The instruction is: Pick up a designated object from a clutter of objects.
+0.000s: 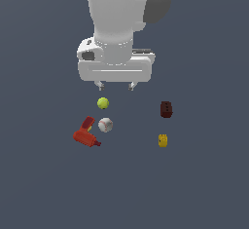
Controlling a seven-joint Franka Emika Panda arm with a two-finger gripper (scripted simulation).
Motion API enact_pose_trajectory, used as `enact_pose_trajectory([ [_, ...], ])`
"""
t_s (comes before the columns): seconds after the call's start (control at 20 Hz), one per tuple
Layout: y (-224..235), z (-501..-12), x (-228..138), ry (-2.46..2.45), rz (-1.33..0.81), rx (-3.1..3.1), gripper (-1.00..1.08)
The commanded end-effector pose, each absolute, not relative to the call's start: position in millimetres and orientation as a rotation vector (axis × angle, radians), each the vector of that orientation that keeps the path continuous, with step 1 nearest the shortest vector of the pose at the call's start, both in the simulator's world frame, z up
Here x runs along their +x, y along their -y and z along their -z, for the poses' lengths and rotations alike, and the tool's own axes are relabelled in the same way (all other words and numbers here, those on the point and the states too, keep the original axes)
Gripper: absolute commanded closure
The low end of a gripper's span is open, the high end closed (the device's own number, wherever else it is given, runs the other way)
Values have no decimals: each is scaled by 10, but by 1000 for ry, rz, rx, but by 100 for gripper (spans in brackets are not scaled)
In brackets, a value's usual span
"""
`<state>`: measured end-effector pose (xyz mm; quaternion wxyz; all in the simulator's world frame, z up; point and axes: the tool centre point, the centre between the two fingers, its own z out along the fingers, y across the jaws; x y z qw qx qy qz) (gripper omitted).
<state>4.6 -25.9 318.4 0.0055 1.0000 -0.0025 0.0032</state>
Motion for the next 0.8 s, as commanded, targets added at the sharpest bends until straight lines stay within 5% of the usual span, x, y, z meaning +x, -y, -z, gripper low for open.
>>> enact_pose_trajectory([
  [0.0, 259, -3184, 46, 8, -10, 3131, -100],
  [0.75, 221, -3127, 53, -49, 2, 3126, -100],
])
